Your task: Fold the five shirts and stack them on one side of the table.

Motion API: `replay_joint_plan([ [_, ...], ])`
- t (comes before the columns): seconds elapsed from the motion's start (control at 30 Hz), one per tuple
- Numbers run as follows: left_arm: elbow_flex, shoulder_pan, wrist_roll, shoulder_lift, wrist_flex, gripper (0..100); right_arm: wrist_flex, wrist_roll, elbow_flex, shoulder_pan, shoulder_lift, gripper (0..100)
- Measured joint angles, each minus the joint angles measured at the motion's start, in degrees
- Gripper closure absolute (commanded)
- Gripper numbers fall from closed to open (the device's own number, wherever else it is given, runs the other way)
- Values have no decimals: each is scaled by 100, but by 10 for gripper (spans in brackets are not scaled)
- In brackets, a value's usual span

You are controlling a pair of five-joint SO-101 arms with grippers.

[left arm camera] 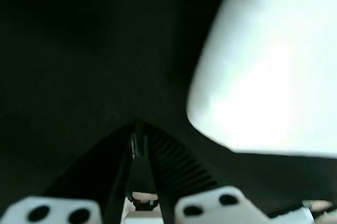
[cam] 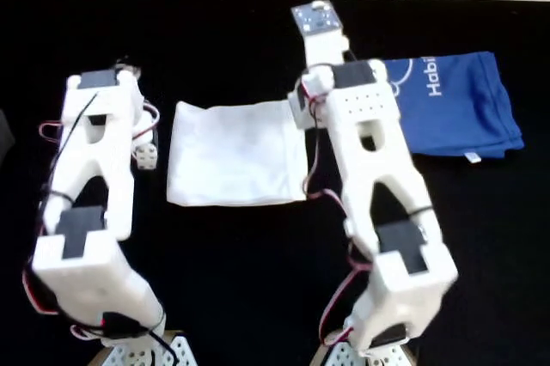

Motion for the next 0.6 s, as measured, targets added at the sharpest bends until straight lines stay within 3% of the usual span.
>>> replay_joint_plan([
  [0.23,273,941,132,-598,-62,991,308,-105,-1556,-149,1433,993],
  [0.43,1363,1363,343,-598,-1275,991,677,-105,-2664,-475,1969,993],
  [0.6,2259,1178,343,-598,-2242,991,686,-105,-2971,-466,2787,993],
])
